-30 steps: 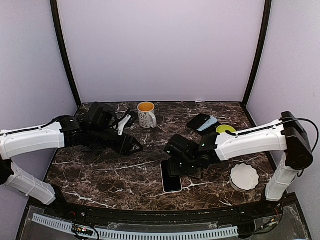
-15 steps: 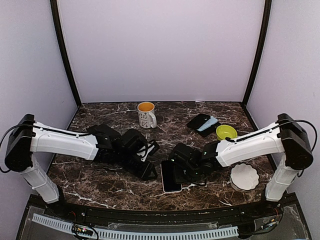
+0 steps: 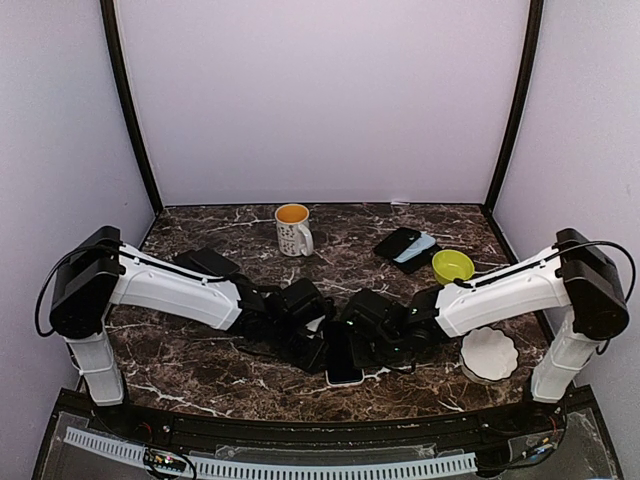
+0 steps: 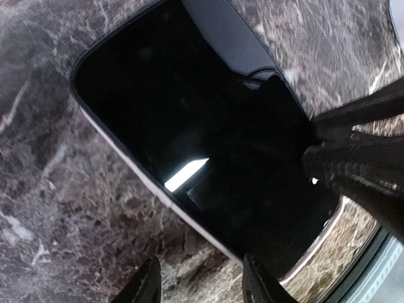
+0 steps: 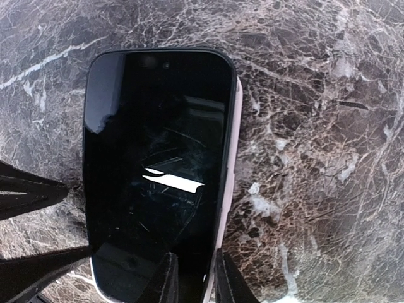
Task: Put the phone into the phone case
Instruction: Press the corner of the phone case at the bottom left corner of the phone case.
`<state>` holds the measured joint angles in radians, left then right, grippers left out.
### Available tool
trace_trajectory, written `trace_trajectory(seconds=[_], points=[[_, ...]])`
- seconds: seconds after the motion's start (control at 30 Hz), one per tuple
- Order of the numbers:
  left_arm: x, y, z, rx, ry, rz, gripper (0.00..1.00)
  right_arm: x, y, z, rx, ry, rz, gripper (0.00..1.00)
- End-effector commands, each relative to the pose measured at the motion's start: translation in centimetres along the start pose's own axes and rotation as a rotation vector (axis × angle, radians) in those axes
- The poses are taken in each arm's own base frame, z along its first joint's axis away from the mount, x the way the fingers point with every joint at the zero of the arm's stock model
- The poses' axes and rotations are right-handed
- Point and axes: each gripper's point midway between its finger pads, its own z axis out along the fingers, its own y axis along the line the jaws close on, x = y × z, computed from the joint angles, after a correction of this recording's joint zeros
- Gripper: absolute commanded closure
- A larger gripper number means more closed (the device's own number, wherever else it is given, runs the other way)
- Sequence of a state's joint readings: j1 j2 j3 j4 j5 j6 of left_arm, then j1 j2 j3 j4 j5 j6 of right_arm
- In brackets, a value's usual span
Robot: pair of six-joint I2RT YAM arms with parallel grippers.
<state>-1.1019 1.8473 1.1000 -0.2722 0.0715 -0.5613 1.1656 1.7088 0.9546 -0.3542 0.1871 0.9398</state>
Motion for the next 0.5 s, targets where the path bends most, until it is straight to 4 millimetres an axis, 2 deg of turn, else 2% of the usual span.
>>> trace_trajectory(seconds=[0.0, 0.23, 0.33, 0.47], points=[[0.7, 0.5, 1.1, -0.073, 0.030, 0.002, 0.54, 1.6, -1.1, 0.8, 0.011, 0.043, -0.020, 0.81], [4.6, 2.1, 2.3, -0.151, 0.153, -0.003, 0.55, 3.3, -2.4, 1.4, 0.069, 0.089, -0.032, 0.84], [6.1, 4.2, 1.8, -0.230, 0.171, 0.000, 0.55, 4.4, -3.4, 1.8, 0.109, 0.116, -0.023, 0.85], [6.6, 5.2, 0.9, -0.258, 0.150, 0.004, 0.55, 5.3, -3.7, 2.2, 0.126, 0.131, -0.024, 0.86]])
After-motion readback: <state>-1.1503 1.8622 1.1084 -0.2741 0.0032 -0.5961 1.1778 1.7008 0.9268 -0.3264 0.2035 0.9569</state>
